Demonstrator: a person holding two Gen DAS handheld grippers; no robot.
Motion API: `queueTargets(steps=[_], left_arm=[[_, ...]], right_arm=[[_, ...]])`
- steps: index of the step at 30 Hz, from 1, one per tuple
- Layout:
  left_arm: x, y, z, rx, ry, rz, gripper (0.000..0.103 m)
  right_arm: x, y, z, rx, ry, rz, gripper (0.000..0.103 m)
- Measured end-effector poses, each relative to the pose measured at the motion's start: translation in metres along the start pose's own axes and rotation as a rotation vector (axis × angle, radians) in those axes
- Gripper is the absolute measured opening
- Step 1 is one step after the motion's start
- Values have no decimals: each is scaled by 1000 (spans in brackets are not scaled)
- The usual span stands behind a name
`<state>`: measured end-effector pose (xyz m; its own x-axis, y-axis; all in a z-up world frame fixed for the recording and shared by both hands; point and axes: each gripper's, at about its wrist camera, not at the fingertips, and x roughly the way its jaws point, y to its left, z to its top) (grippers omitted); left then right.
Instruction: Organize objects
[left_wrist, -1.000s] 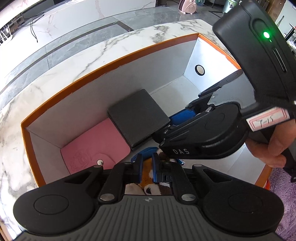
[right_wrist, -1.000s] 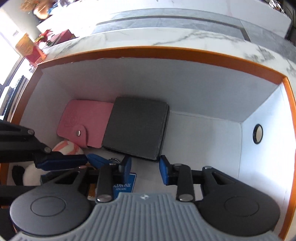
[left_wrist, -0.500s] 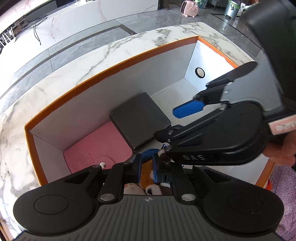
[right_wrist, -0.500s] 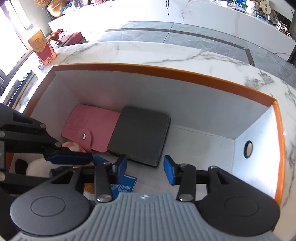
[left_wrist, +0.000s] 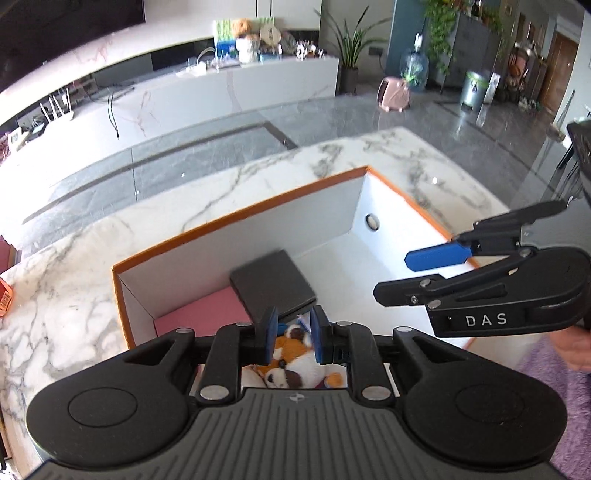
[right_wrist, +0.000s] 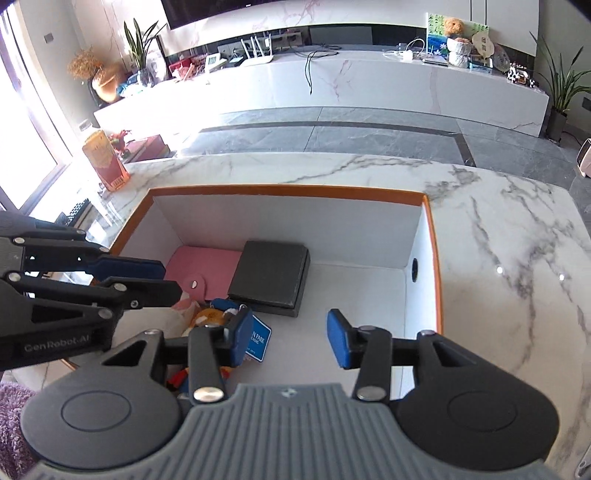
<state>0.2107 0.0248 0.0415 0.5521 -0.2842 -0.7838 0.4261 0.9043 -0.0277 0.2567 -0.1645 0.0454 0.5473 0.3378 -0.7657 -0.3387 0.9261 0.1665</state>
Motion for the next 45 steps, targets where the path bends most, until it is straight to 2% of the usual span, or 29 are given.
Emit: queueTargets(steps=[5,10,15,20,23,28,32,37,41,45], left_arm=[[-28,-24,-13,-32,-85,-22,22],[-42,-43,-34,-80,-117,-50,22],[-42,-53,-60,-155,-94,-79,22],[-30,-62,-84,-216,-49,-95,22],[-24,-70,-94,-216,-32,-92,33],[-12,-92,-102,-85,2,-61,50],[-6,-108,-107,59,5,-13,55],[0,-129,-115,250,21,5,66],[10,-145,-119,388,35,60,69],[20,-151,-119,455,53,85,71]], right_arm=[[-37,-3,-28,22,-61,8,48],[-60,-3,-61,37,-85,17,50],[-73,-8,-93,80,-93,36,50],[-74,-12,-125,98,-49,20,49],[-68,-13,-138,94,-17,-8,49],[-52,-16,-153,110,57,-23,49],[-40,-18,-161,102,98,-23,49],[-34,-24,-165,113,114,-6,49],[-29,-26,-165,120,126,7,49],[-24,-28,-166,126,138,11,46]])
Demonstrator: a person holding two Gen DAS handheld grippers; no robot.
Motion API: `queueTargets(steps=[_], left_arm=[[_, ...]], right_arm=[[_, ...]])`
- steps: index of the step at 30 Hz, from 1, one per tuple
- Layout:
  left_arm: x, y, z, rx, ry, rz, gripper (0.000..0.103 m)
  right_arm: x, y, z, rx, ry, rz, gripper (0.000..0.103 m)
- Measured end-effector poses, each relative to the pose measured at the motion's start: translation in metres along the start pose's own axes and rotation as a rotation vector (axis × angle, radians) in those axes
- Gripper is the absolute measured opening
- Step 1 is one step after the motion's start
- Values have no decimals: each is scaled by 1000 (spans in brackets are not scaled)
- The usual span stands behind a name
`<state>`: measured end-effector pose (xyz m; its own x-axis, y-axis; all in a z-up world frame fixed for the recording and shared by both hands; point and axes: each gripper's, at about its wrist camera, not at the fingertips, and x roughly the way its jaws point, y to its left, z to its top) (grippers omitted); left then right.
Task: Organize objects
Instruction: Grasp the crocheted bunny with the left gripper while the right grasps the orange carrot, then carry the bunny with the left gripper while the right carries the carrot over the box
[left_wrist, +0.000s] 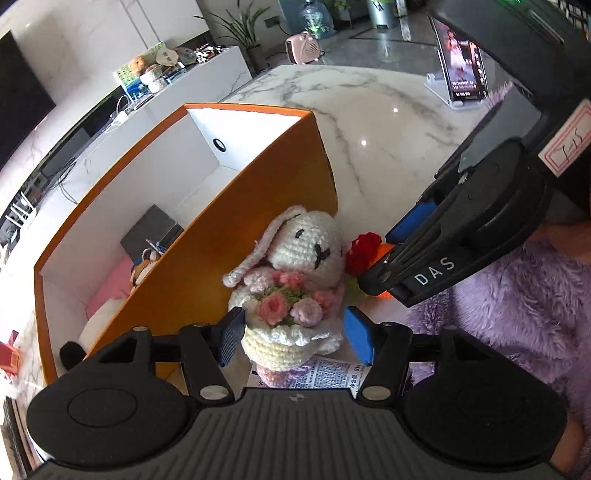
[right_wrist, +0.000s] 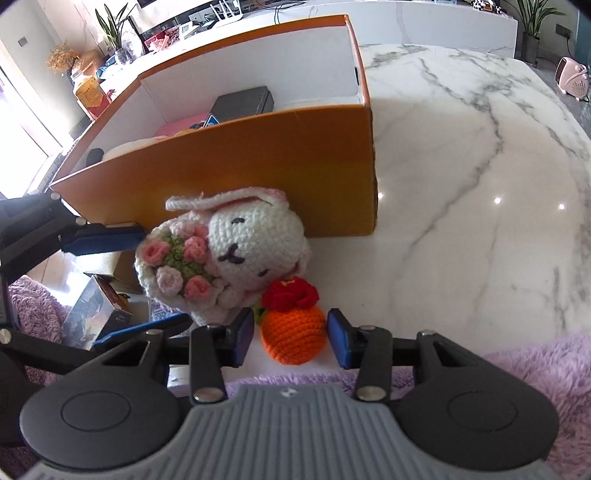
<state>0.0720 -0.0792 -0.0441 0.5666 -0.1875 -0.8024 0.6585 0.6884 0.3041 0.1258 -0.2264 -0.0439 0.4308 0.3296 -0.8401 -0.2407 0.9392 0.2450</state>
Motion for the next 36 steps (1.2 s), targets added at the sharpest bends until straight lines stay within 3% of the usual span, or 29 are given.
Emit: queueTargets(steps=[7,13,18,27,36], left_arm=[[17,-7,5,77,26,4,74],[26,-5,8,74,34,-15,79],[31,-5,9,78,36,-20,77],[27,7,8,-30,23,-43,59],[11,20,3,-176,0,-63,56]], right_arm=[[8,-1,2,11,24,9,45],[12,-4,2,21,37,19,44],[13,-5,1,26,41,21,42],[12,-9,1,46,39,24,42],[5,-15,0,74,13,25,42]])
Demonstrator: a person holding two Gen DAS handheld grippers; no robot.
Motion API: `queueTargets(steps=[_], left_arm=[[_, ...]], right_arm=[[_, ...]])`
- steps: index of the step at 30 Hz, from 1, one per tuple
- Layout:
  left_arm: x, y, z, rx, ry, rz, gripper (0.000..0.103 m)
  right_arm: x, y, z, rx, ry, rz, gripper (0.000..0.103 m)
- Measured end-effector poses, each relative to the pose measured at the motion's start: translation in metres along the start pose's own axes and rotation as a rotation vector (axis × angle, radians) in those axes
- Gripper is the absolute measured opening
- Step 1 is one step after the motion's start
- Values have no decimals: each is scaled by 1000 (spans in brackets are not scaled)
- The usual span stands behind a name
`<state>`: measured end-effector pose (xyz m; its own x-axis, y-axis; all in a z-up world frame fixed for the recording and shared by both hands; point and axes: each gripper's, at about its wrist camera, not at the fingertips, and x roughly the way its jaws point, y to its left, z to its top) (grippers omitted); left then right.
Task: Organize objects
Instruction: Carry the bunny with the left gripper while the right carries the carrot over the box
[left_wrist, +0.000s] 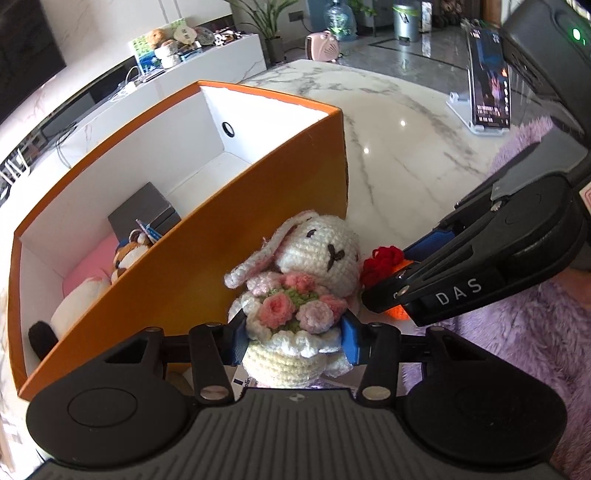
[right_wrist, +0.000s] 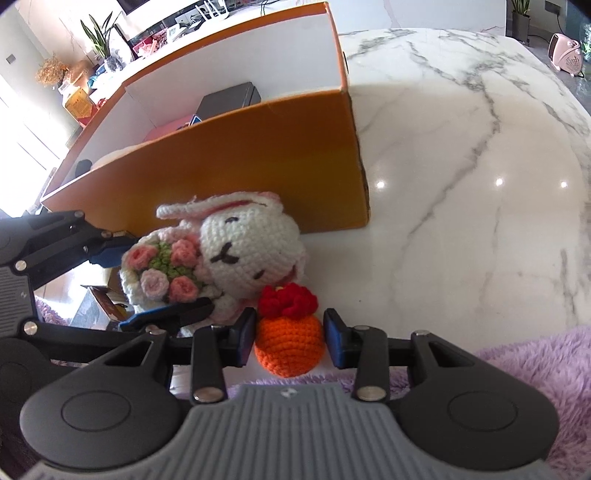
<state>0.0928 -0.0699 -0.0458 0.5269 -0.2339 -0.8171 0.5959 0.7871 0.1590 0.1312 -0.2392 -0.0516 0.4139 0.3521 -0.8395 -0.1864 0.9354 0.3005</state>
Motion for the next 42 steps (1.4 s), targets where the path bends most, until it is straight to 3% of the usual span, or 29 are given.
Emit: queueTargets(steps=[13,28,35,42], left_arm=[[-55,25,1,-264,-78,-93,56],[-104,57,22,-454,-162,-149,56],[-107,85,41,-522,-207,-133,56],[-86,124,58,-671,-225,-154,56]], right_arm=[[-32,9,9,0,-80,-10,41],[-87,49,36,-134,-227,16,41],[-95,61,69,-186,-290,12,41],[-87,62,101,-219,-302,-30,41]])
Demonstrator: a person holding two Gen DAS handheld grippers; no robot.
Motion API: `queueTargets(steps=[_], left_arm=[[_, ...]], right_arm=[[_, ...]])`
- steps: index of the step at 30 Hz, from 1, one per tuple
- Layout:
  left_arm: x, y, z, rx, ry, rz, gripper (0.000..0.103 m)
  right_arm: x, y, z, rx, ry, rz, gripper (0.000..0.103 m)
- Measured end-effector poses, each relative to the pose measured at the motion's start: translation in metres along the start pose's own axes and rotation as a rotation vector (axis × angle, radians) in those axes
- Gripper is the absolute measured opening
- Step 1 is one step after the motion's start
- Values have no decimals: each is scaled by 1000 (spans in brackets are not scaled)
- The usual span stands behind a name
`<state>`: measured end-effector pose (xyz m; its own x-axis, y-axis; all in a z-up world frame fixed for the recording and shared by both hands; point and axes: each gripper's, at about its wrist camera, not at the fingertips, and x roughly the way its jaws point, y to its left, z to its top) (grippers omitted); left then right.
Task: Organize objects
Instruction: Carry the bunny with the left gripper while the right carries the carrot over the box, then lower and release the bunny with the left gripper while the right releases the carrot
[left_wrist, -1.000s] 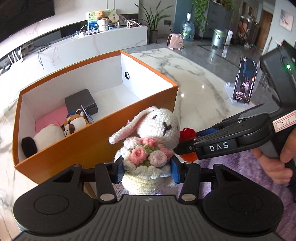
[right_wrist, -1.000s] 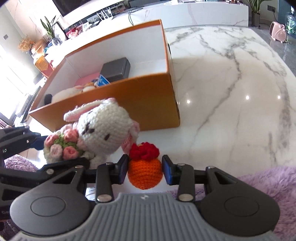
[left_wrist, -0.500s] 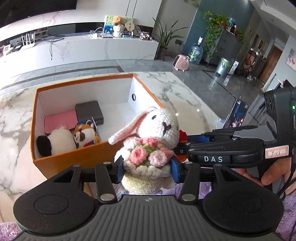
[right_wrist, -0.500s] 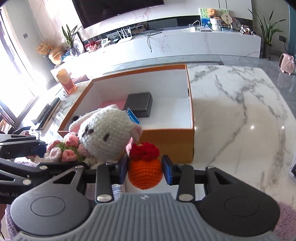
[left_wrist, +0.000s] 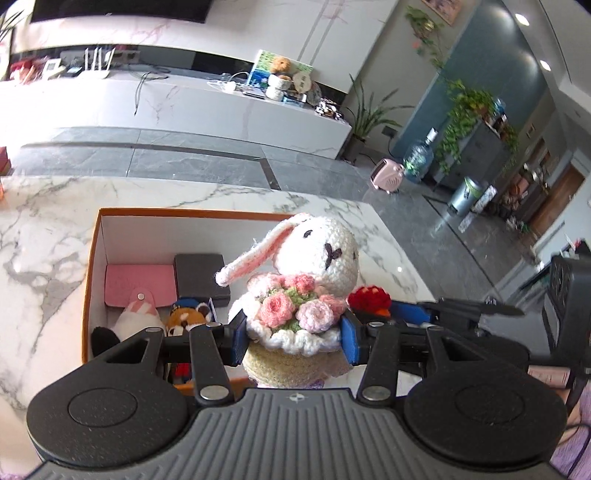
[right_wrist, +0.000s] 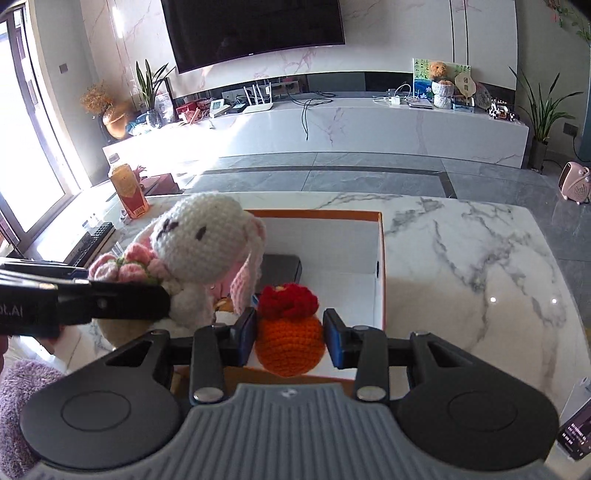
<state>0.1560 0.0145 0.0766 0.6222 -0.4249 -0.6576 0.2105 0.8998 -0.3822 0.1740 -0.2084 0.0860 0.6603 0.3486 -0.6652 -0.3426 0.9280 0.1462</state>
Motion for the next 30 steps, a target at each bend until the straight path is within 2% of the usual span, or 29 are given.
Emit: queueTargets(steps=[4,9,16,26,30], left_arm=[[26,13,11,-93,22,-5,56],[64,32,10,-204,86,-12,56],[101,52,-8,-310,180,53,56],[116,59,-17,-315,256,91,58],[120,49,-20,-232,279,107,60]], right_arm=[[11,-8,15,-2,1,-21,41],[25,-17,27,4,5,-47,41],[52,-21,26,14,56,-38,41],[87,-15,24,76,93,-13,41],[96,-17,23,100,111,-1,41]])
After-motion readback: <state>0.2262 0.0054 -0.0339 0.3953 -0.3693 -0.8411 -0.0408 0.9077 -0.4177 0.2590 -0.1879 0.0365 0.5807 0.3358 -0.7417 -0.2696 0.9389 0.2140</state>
